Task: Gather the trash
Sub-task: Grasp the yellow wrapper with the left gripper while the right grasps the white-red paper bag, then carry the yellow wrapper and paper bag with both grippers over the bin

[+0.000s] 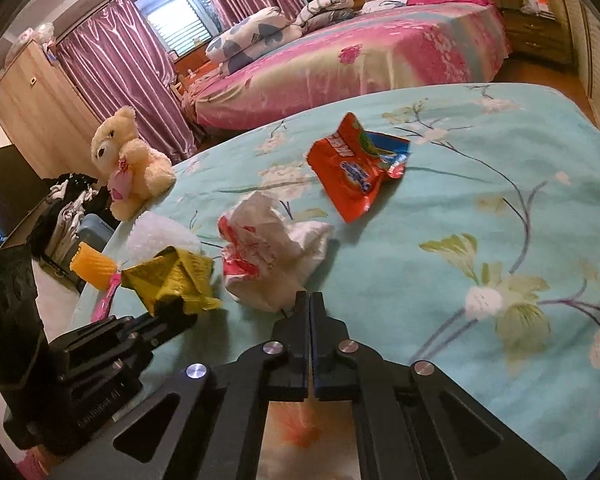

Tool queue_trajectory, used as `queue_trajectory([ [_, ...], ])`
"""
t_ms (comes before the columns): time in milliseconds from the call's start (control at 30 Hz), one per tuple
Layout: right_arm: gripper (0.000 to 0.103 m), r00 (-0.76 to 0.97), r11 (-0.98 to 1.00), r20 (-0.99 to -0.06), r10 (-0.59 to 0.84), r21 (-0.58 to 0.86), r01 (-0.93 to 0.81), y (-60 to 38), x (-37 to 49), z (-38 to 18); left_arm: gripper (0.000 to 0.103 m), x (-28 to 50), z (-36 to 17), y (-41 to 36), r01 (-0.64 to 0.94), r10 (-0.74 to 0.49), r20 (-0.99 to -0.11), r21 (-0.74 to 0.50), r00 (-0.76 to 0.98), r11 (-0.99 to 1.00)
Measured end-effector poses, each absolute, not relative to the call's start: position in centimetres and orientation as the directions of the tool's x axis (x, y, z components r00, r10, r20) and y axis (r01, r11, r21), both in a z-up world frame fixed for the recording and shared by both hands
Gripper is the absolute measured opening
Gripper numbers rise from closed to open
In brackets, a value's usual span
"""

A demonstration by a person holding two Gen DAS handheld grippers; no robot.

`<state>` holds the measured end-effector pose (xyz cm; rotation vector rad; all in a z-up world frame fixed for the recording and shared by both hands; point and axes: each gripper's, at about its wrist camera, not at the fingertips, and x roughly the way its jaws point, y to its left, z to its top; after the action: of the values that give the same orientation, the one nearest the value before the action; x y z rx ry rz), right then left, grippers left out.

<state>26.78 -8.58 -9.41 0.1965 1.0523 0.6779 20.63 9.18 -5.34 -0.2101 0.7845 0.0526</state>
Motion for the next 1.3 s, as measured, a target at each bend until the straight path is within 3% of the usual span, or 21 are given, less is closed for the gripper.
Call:
queue_trajectory([
  [133, 0.011, 0.315, 0.765, -0.708, 0.632, 0.506, -0.399, -9.4, 26.2, -8.9, 0.005, 19.4, -5.0, 9.3, -0.154, -0.019, -0.694, -0.185, 0.720, 0.971],
  [267, 0.049, 0.326, 0.751, -0.693, 0.643, 0.486, -0.448, -8.1, 25.6, -8.0, 0.005, 18.5, -5.0, 9.4, -0.169, -0.007, -0.691, -0.187, 0.723, 0.968],
  [300, 0.050, 0.332, 0.753, -0.694, 0.639, 0.474, -0.456, -7.5, 25.6, -7.8, 0.005, 18.3, -5.0, 9.5, -0.171, -0.006, -0.691, -0.186, 0.723, 0.968],
  [467, 0.049, 0.336, 0.775, -0.722, 0.604, 0.437, -0.456, -5.1, 27.1, -8.6, 0.005, 18.1, -5.2, 9.8, -0.178, -0.005, -0.704, -0.187, 0.711, 0.966],
  [567, 0.029, 0.324, 0.784, -0.739, 0.591, 0.431, -0.446, -4.8, 27.5, -9.2, 0.005, 18.1, -4.9, 9.6, -0.172, -0.012, -0.703, -0.190, 0.711, 0.966],
  [633, 0.024, 0.334, 0.782, -0.732, 0.594, 0.429, -0.452, -5.3, 27.0, -8.9, 0.005, 18.1, -4.7, 9.2, -0.159, -0.018, -0.699, -0.187, 0.715, 0.969],
  [1300, 0.022, 0.496, 0.863, -0.706, 0.505, 0.390, -0.323, -19.4, 21.6, -5.1, 0.005, 20.1, -3.4, -0.9, 0.055, -0.161, -0.689, -0.174, 0.707, 0.983],
])
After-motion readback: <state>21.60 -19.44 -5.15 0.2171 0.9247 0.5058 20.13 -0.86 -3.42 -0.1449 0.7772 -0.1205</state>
